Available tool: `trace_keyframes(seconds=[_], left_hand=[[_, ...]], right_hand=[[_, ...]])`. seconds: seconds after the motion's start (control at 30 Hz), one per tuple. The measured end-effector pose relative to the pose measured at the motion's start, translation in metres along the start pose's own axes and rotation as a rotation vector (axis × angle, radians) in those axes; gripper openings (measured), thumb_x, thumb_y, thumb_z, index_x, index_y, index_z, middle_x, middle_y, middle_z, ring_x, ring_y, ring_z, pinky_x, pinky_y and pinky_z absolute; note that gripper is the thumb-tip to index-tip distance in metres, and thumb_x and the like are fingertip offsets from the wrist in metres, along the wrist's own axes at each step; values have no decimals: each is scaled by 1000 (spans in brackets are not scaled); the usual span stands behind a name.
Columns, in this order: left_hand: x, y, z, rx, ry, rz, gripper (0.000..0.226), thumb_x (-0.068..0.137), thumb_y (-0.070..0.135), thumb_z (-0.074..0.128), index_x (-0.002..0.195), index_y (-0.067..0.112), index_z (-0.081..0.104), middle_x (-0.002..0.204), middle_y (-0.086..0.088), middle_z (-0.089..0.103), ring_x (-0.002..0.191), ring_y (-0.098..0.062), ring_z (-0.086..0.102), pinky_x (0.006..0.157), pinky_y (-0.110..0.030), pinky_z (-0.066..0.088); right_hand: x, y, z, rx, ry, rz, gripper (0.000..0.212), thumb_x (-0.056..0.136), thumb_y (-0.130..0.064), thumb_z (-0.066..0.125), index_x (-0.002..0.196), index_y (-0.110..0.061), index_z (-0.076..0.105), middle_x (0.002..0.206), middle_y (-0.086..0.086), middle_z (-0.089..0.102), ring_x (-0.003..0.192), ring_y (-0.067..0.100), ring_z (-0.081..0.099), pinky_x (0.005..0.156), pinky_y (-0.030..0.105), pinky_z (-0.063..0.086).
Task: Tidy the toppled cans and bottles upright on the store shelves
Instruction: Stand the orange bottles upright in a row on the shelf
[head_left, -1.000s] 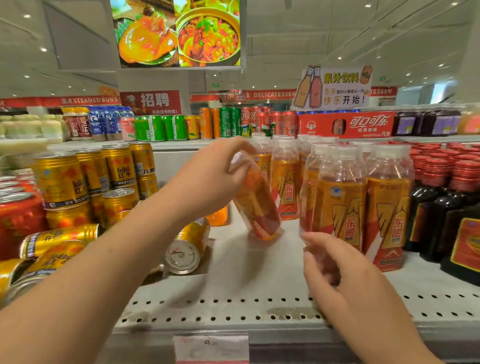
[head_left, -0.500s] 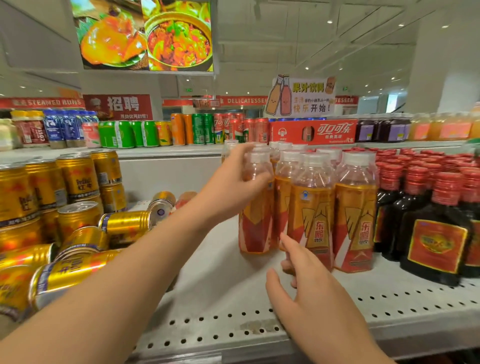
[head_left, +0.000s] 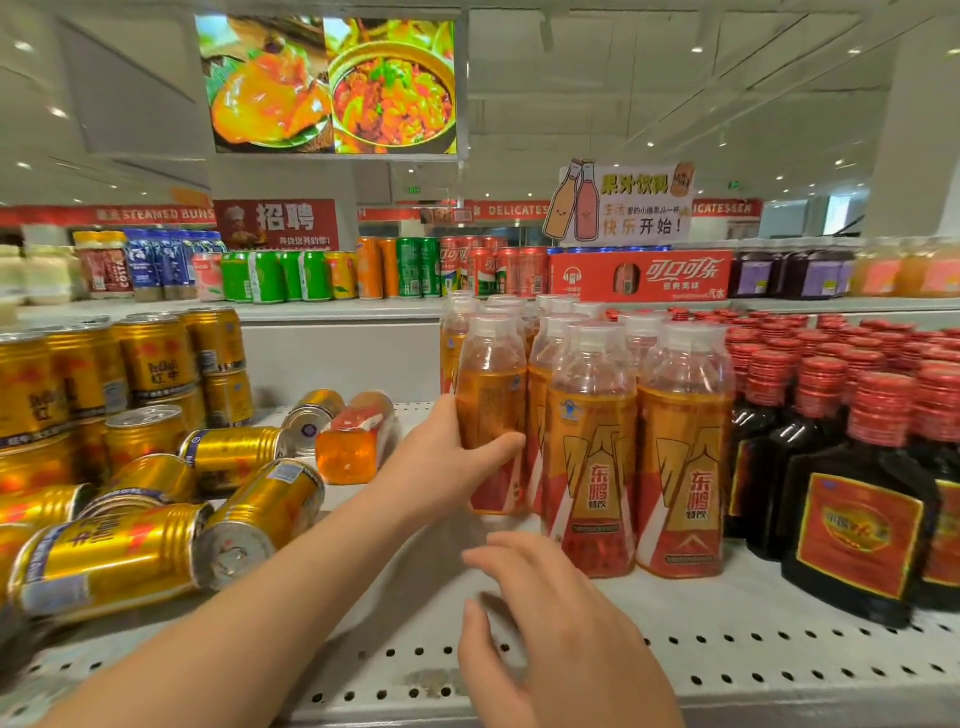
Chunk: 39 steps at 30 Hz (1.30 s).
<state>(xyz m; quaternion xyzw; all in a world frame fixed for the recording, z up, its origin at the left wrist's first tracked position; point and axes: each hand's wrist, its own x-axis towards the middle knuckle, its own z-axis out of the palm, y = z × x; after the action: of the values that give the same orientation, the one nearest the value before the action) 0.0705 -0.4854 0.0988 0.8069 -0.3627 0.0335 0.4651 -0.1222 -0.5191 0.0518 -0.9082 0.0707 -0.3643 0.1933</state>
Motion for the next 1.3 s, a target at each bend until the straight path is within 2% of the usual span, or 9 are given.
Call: trace_keyframes(seconds=[0.13,0.37,0.57,0.7,0.8,0.97,1.03,1.13,1.3], left_hand=[[-2,1,4,30,13,35,61,76,77,66,121,41,46,101,29,63,85,11,64,65,-14,53],[-9,-10,-5,-71,-97,31,57,86,50,75,134,34,49,122,16,62,93,6,65,65,-9,53],[-8,-4,12,97,65,49,67,75,66,76,124,29,51,117,7,51,104,-9,60,87,-33,59],[-7,-14,3,-158,-41,33,74,79,46,80,139,34,39,119,18,61,102,4,67,83,-25,61],[-7,-19,-4,-214,-110,-5,75,72,47,75,137,32,41,128,11,63,112,-3,65,89,-29,60],[-8,-15,5,-94,-66,64,62,79,53,79,130,35,50,118,18,62,97,18,58,69,-5,51],[-7,-16,4,-82,-38,54,60,83,46,80,134,33,50,118,18,63,97,16,60,70,-8,54],[-8,-19,-2,-132,-69,15,69,84,40,81,142,30,45,127,17,63,107,7,63,81,-13,57],[-10,-18,-4,-143,-116,-10,66,86,36,80,142,26,46,130,13,63,113,1,63,97,-29,56]], right_hand=[[0,-1,1,-9,10,-26,25,73,-41,60,96,-41,70,106,-21,65,82,-4,65,61,16,54],[-1,1,3,-14,17,-40,24,69,-41,67,92,-40,71,103,-19,66,79,-2,65,59,14,51],[-1,0,6,-40,24,-32,26,76,-42,52,94,-37,71,103,-17,67,80,2,67,60,18,52],[-1,-1,6,-26,34,-23,27,78,-42,50,94,-35,72,103,-17,67,80,4,67,59,20,52],[-1,-2,5,-16,14,-10,24,78,-41,54,94,-36,71,102,-17,67,81,3,67,59,20,51],[1,-1,2,-39,-46,12,28,81,-47,47,99,-39,68,99,-22,63,84,0,63,63,13,44],[4,2,2,-69,-74,21,36,86,-53,37,108,-43,63,104,-25,60,93,-4,58,68,8,35],[8,14,-1,18,-139,13,38,94,-58,33,122,-43,52,114,-28,52,107,-7,46,85,12,37],[14,25,-17,-1,-235,-72,35,92,-65,39,109,-41,58,101,-27,54,100,-5,49,84,15,41]])
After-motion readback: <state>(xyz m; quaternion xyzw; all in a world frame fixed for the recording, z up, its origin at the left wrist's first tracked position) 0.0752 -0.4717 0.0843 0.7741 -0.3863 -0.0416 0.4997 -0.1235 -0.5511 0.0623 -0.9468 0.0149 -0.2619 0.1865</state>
